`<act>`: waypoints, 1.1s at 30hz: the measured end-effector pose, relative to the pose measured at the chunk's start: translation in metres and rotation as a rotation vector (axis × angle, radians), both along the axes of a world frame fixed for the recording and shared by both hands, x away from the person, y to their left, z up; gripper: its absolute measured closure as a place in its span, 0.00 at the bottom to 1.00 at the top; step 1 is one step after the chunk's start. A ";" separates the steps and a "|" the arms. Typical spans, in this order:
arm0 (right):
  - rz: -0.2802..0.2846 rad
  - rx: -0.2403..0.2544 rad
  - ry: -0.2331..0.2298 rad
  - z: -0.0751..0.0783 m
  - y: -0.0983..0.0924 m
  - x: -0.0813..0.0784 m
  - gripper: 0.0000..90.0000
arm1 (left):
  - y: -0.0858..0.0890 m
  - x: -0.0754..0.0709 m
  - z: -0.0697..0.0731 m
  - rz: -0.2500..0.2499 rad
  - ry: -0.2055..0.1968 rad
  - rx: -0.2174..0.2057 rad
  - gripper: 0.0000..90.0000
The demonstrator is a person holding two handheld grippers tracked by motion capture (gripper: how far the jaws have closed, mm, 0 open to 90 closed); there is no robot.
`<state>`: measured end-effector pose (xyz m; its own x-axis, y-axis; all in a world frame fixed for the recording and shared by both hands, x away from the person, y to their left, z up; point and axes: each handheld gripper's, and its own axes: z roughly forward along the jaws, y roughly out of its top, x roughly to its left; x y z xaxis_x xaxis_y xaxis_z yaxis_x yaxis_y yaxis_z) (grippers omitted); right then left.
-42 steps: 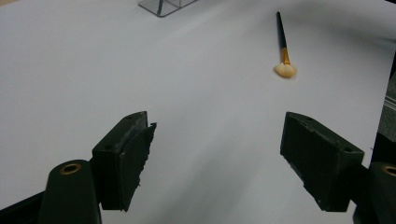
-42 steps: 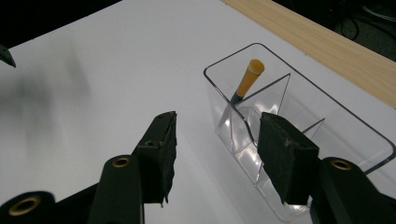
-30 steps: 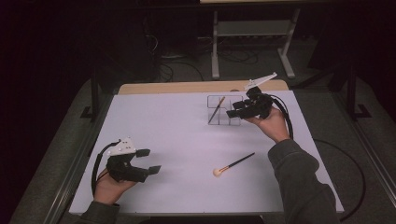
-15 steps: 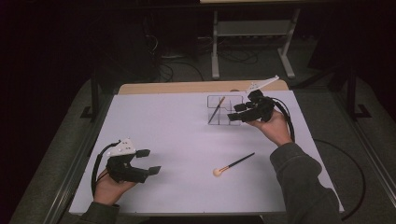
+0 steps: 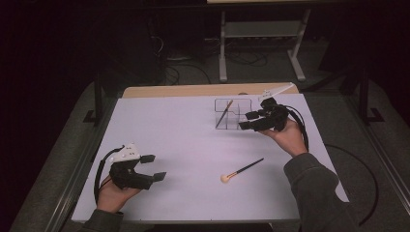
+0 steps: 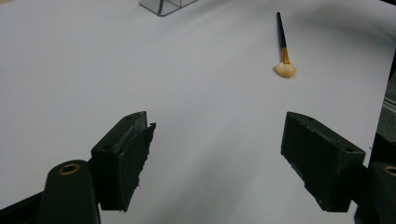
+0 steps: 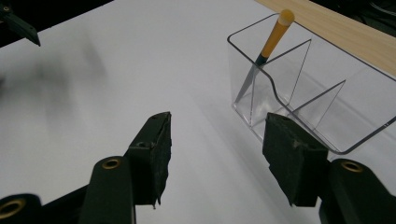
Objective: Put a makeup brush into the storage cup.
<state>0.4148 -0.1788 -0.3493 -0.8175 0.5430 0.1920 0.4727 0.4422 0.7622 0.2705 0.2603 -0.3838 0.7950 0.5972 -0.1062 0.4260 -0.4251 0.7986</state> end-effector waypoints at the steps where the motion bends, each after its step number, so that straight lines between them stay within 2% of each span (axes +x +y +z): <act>1: 0.003 0.000 -0.006 -0.001 -0.001 -0.001 0.45 | 0.000 0.000 0.000 0.000 -0.001 0.002 0.26; 22: 0.035 -0.005 -0.003 -0.009 -0.003 -0.023 0.43 | 0.002 -0.002 0.002 0.012 -0.013 0.004 0.26; 33: 0.049 -0.011 -0.005 -0.009 -0.005 -0.029 0.41 | 0.003 -0.002 0.003 0.008 -0.016 0.004 0.26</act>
